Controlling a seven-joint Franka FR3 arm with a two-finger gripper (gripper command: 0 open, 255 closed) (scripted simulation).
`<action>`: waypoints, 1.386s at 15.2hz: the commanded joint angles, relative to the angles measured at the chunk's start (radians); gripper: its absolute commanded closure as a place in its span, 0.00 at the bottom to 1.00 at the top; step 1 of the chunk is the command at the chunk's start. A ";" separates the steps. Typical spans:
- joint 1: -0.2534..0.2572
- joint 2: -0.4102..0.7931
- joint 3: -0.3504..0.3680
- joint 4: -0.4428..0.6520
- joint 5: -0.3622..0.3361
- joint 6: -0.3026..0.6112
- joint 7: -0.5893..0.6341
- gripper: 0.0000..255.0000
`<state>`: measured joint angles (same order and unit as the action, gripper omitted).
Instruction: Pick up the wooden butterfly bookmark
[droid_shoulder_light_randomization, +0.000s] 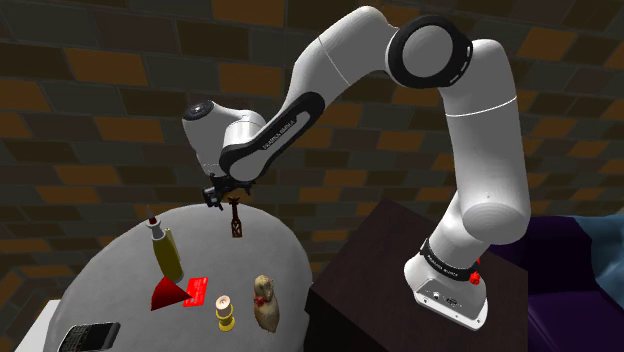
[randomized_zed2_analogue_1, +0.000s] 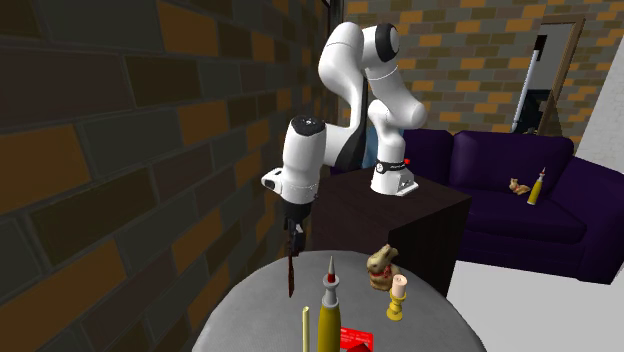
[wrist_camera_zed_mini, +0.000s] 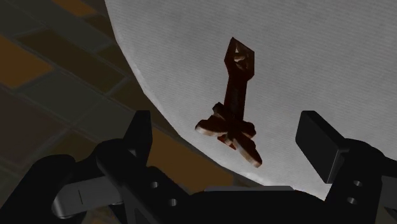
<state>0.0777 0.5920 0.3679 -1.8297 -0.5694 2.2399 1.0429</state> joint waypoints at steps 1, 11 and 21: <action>0.000 0.002 -0.001 -0.001 -0.002 0.004 0.002 1.00; -0.001 -0.006 0.002 -0.001 0.003 -0.004 -0.003 1.00; -0.022 -0.095 0.035 0.004 0.058 -0.087 -0.052 1.00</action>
<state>0.0553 0.5019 0.4000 -1.8307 -0.5157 2.1627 0.9950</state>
